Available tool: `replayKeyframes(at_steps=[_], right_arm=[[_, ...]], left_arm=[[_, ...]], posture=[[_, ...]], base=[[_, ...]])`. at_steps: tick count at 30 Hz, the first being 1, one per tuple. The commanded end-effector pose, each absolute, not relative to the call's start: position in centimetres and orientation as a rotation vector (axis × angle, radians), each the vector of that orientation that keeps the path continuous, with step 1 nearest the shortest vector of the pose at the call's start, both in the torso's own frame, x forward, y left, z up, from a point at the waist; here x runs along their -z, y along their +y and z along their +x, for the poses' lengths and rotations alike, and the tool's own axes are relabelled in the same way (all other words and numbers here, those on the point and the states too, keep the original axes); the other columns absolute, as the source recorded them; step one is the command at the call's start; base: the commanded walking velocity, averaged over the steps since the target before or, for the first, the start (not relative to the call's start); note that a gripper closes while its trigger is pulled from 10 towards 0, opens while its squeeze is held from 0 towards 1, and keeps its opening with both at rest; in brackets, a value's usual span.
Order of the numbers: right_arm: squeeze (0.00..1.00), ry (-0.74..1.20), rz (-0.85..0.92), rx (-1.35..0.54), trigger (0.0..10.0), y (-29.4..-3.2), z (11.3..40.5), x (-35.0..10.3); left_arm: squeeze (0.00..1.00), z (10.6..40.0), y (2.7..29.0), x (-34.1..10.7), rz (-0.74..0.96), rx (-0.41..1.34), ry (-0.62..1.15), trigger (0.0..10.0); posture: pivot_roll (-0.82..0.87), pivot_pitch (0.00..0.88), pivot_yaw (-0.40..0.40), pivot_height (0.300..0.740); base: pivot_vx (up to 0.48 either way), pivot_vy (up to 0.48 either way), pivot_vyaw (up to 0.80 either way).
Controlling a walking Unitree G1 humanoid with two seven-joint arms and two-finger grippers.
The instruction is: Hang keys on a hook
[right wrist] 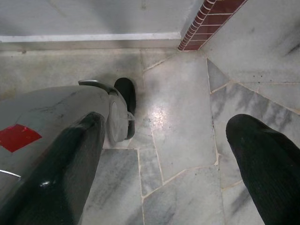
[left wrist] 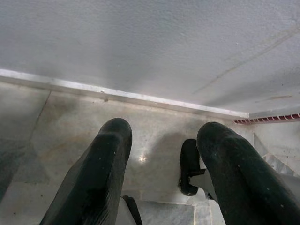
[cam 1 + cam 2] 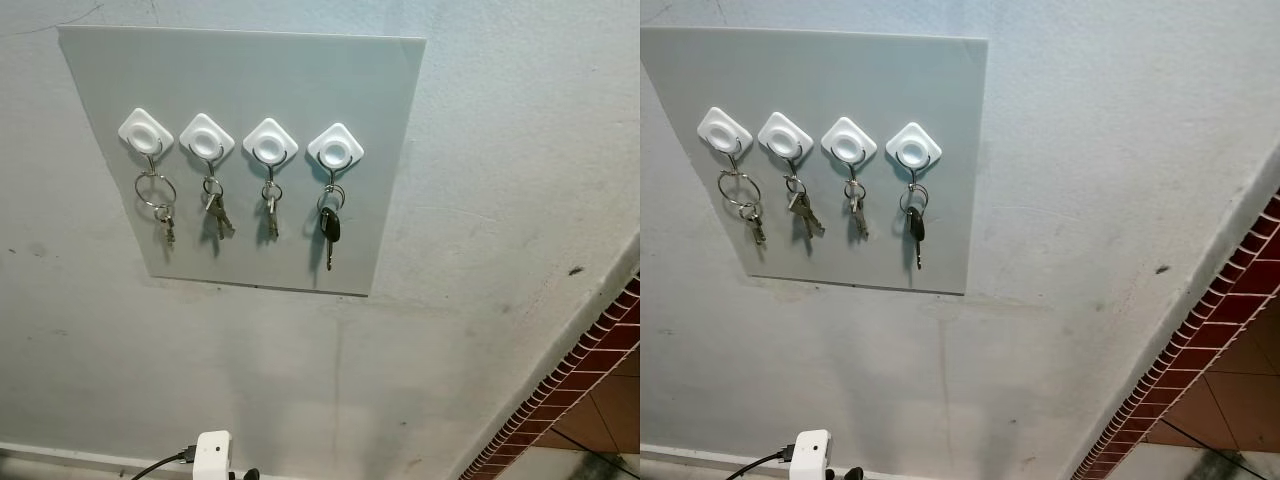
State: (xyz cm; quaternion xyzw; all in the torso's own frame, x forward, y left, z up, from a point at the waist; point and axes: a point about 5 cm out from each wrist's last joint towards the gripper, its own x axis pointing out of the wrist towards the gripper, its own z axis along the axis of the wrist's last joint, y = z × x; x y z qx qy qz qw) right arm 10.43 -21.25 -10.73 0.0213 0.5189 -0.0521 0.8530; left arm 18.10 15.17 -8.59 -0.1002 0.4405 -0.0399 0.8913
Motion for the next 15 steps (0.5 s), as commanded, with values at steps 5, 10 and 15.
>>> replayKeyframes(at_steps=[5, 10, 15], right_arm=[[0.0, 1.102, 0.052, 0.098, 10.0, -20.8, 9.9, 10.9], [0.0, 1.11, 0.063, 0.1, 10.0, -20.7, 8.9, 11.1], [0.0, 1.122, 0.081, 0.109, 10.0, -20.7, 7.7, 11.3]], left_arm=[[0.0, 17.6, 15.4, 8.8, -0.213, 0.077, 0.926, 10.0], [0.0, 17.0, 15.7, 9.0, -0.219, 0.077, 0.931, 10.0], [0.0, 16.3, 16.3, 9.2, -0.233, 0.063, 0.93, 10.0]], posture=[[0.02, 0.036, 0.009, 0.74], [0.03, 0.097, 0.009, 0.74], [0.03, 0.158, 0.018, 0.74]], base=[[0.0, 0.0, 0.0], [0.0, 0.0, 0.0], [-0.212, 0.0, 0.0]])
